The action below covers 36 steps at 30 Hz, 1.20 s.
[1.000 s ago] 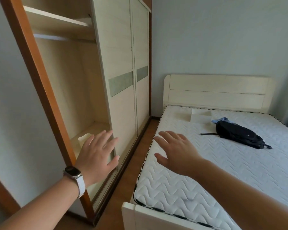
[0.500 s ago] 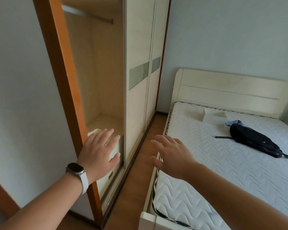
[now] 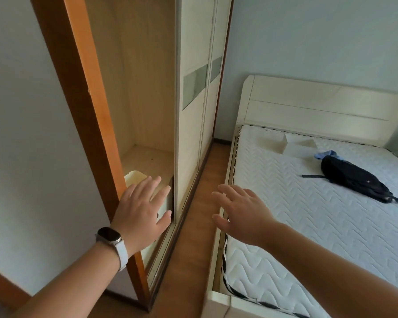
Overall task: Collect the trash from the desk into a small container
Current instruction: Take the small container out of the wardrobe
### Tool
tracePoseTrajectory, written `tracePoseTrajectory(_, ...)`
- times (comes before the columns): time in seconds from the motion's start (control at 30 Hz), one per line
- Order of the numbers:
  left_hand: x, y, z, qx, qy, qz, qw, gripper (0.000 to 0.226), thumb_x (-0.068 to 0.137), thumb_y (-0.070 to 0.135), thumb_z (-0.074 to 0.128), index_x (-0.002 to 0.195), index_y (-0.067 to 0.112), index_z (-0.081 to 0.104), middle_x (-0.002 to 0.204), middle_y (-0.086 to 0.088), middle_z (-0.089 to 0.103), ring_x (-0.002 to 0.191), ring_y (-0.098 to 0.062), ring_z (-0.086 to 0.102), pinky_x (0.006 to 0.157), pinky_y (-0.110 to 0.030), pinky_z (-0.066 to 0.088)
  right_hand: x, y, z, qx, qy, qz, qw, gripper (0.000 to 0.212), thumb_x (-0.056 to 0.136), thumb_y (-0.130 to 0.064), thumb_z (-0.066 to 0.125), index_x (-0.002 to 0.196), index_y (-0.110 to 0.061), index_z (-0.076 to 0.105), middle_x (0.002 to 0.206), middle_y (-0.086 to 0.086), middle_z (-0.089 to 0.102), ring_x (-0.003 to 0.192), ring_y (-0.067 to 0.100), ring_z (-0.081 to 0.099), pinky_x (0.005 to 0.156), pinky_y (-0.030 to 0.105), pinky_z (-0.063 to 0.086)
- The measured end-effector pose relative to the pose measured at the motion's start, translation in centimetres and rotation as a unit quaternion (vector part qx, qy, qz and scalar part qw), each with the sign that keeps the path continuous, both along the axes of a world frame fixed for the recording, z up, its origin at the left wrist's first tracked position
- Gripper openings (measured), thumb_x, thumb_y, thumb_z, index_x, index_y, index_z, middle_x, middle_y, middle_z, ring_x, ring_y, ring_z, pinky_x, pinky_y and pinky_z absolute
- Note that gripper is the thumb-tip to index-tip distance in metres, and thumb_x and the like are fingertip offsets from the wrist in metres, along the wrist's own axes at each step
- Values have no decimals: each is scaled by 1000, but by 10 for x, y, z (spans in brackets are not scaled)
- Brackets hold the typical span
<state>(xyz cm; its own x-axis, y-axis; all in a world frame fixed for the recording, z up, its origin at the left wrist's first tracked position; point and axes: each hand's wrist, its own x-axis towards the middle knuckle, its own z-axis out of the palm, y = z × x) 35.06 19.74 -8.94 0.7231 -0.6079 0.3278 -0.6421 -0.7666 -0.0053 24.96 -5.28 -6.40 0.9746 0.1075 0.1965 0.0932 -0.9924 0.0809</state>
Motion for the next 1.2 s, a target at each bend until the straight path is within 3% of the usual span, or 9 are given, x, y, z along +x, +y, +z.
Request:
tracePoseTrajectory(0.33, 82, -41, -28, 15, 32, 47, 998, 53, 89, 47, 57, 135, 21, 60, 147, -10, 57, 138, -32, 50, 108, -56, 45, 126, -25, -35, 39, 37, 38, 998, 57, 95, -51, 41, 144, -22, 40, 150, 0, 39, 139, 22, 35, 111, 40, 34)
tracePoseTrajectory(0.6, 165, -100, -33, 26, 41, 67, 997, 51, 88, 45, 56, 132, 20, 62, 143, -11, 61, 135, -33, 54, 107, -55, 45, 229, -73, -54, 57, 54, 54, 995, 56, 94, -52, 41, 142, -22, 42, 147, 2, 44, 136, 23, 39, 109, 41, 37)
tracePoseTrajectory(0.9, 227, -105, -33, 18, 50, 101, 993, 59, 87, 45, 46, 137, 17, 59, 144, -16, 60, 134, -38, 55, 104, -57, 48, 299, -79, -68, 79, 72, 69, 992, 55, 94, -51, 39, 140, -22, 43, 147, 2, 43, 135, 24, 39, 107, 41, 37)
tracePoseTrajectory(1.03, 247, -117, -43, -6, 55, 106, 993, 60, 88, 40, 61, 142, 16, 54, 146, -16, 57, 136, -38, 52, 108, -57, 44, 321, -70, -74, 76, 87, 65, 991, 54, 94, -51, 39, 139, -20, 42, 144, 2, 44, 133, 24, 39, 107, 40, 36)
tracePoseTrajectory(1.2, 259, -114, -64, -19, 69, 114, 991, 55, 85, 37, 68, 136, 18, 61, 144, -16, 60, 135, -39, 54, 107, -56, 43, 329, -64, -81, 85, 85, 47, 992, 54, 95, -51, 40, 141, -23, 41, 149, 1, 40, 138, 23, 35, 109, 39, 32)
